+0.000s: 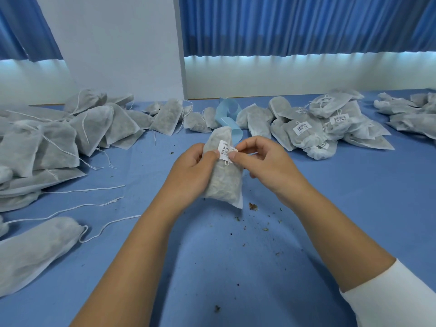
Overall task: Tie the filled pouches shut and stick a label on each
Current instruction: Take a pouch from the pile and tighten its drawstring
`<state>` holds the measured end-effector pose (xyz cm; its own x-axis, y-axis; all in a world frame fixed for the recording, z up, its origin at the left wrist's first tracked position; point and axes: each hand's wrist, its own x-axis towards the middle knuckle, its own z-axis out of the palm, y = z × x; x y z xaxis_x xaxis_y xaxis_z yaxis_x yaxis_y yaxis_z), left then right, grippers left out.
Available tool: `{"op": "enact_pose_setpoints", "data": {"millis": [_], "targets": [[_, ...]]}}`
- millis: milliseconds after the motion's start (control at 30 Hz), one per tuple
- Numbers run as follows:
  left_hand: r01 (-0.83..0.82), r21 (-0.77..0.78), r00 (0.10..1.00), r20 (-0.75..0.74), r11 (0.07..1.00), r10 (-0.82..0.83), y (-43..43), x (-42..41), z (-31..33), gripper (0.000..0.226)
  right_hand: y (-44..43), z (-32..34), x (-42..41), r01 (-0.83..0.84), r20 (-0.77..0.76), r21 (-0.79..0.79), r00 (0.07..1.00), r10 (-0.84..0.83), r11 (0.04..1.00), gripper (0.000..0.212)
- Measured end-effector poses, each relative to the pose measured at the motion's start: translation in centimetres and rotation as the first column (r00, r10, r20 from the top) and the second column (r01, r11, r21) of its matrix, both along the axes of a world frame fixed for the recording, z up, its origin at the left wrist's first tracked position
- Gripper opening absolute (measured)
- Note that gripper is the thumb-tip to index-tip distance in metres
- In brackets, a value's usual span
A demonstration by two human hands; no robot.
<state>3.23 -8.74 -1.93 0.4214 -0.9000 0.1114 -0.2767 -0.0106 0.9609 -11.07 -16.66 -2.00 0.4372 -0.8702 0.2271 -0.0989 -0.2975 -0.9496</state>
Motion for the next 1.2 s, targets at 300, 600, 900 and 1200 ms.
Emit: {"op": "enact_pose_setpoints", "data": {"millis": [300,600,900,1200], "targets": [[-0.014,-0.079,0.998,0.056,0.997,0.018,0.02,-0.27,-0.37,0.035,0.91,0.05,0.33,0.008,0.018,-0.057,1.000,-0.007,0.998,0.023],[0.003,-0.112,0.993,-0.119,0.994,-0.017,-0.13,-0.08,-0.12,0.024,0.44,0.28,0.03,-0.145,0.142,0.288,0.984,0.108,0.946,0.008],[-0.065,-0.125,0.984,-0.170,0.990,0.044,-0.34,-0.30,-0.16,0.033,0.45,-0.17,0.40,-0.213,0.197,0.297,0.968,0.158,0.931,0.008],[0.020,-0.034,0.992,-0.127,0.999,-0.024,-0.23,0.27,-0.26,0.016,0.30,-0.66,0.48,-0.109,0.203,0.259,0.978,0.057,0.960,0.009]]}}
